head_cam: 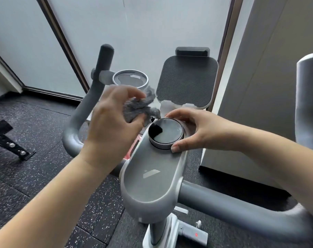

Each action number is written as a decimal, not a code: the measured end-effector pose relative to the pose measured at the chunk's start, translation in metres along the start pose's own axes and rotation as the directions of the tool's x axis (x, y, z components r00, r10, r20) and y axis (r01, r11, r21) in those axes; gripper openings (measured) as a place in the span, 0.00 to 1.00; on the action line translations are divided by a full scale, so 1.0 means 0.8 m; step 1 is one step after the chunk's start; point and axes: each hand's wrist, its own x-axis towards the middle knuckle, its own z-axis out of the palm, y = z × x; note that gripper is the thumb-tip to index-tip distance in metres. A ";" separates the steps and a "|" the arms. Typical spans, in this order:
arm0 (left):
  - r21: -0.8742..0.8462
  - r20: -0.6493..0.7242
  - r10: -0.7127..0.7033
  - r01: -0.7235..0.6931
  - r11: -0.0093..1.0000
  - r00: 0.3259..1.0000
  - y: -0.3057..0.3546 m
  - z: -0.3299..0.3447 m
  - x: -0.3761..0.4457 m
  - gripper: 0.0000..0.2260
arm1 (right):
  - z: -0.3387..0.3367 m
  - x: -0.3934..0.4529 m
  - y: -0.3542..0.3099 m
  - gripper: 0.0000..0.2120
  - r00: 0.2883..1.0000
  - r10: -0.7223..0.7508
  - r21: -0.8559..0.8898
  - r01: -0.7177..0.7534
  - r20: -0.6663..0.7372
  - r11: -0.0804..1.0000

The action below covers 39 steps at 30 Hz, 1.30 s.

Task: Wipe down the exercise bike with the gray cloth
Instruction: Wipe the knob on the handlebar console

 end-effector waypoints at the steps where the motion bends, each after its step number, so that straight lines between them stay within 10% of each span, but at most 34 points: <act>1: 0.016 0.045 0.085 -0.086 0.996 0.995 0.006 0.004 0.000 0.13 | 0.000 0.000 0.000 0.34 1.000 -0.011 -0.009 0.011 -0.001 1.000; 5: -0.010 0.399 0.240 -0.258 0.966 0.885 0.012 0.020 -0.012 0.21 | 0.000 -0.003 -0.004 0.28 0.998 -0.058 0.046 0.057 0.003 0.997; 9: -0.083 0.469 0.272 -0.265 0.961 0.840 0.009 0.022 -0.014 0.20 | -0.001 -0.003 -0.003 0.30 0.998 -0.056 0.041 0.056 -0.002 0.998; 15: -0.096 0.479 0.393 -0.398 0.912 0.785 0.004 -0.006 -0.011 0.12 | -0.001 -0.004 -0.003 0.33 1.000 -0.025 -0.037 0.025 0.001 0.999; 20: -0.090 0.251 0.320 -0.307 0.947 0.914 -0.001 -0.006 -0.003 0.13 | -0.002 -0.004 -0.005 0.29 0.999 -0.032 -0.033 0.032 0.006 0.999; 27: -0.180 0.413 0.490 -0.459 0.870 0.768 0.001 0.013 -0.016 0.11 | -0.002 -0.002 -0.002 0.32 0.999 -0.046 -0.017 0.047 0.011 0.999; 33: -0.090 0.207 0.380 -0.370 0.925 0.901 -0.007 0.004 -0.008 0.11 | -0.003 -0.005 -0.006 0.32 0.998 -0.056 -0.020 0.056 0.013 0.998; 39: -0.109 0.389 0.488 -0.486 0.867 0.782 0.004 0.021 -0.012 0.14 | -0.004 -0.004 -0.007 0.28 0.997 -0.077 0.006 0.077 0.022 0.997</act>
